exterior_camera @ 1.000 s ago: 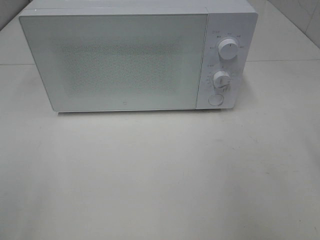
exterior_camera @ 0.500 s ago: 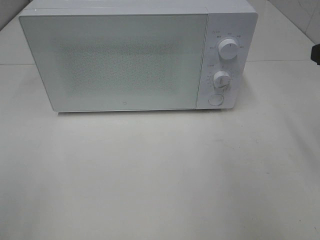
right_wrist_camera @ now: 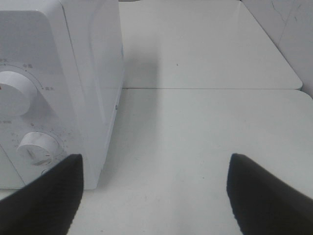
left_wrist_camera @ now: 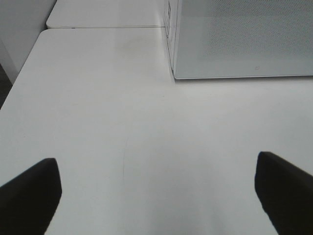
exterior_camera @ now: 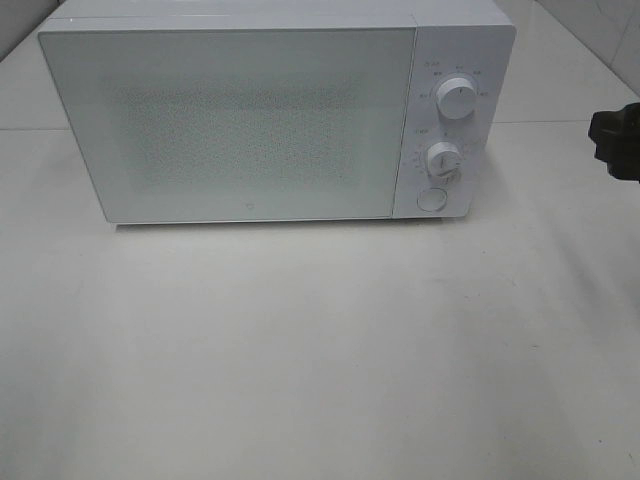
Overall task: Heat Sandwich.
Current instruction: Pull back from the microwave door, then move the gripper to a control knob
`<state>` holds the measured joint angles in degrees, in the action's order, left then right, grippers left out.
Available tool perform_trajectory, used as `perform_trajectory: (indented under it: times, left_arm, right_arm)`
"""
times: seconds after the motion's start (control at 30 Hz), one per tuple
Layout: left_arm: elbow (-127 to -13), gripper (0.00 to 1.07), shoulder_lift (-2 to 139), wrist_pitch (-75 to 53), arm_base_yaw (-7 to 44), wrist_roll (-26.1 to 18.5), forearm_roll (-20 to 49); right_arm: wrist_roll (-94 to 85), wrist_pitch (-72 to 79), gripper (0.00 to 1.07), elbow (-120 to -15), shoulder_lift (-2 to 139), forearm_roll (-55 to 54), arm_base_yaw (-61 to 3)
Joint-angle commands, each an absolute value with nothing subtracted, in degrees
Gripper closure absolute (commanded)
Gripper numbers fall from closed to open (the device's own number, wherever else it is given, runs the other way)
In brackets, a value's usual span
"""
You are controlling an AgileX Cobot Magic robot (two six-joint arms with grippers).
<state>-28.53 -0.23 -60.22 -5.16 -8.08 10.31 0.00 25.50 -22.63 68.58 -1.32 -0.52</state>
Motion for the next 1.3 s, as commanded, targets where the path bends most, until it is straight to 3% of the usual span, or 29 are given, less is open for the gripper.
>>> perform_trajectory:
  times: [0.03,0.6,1.07,1.3]
  left_arm:
    - [-28.4,0.05,-1.9,-59.5,-4.9,-8.0,10.7]
    - [-28.4,0.05,-1.9,-59.5,-4.9,-8.0,10.7]
    - [-28.4,0.05,-1.9,-59.5,-4.9,-8.0,10.7]
    - [-28.4,0.05,-1.9,-59.5,-4.9,-8.0,10.7]
  right_arm:
    - [-4.7,31.6,0.28,-20.8,70.6,-5.4,-2.1]
    - [-15.5,58.9,0.31,-17.9,87.1,-30.0,-25.2]
    - [-13.1,75.3,0.31,-18.0,96.9,-41.3,-38.1]
    - [-12.7,76.0,0.31,-18.5,98.3,-43.0,-40.5]
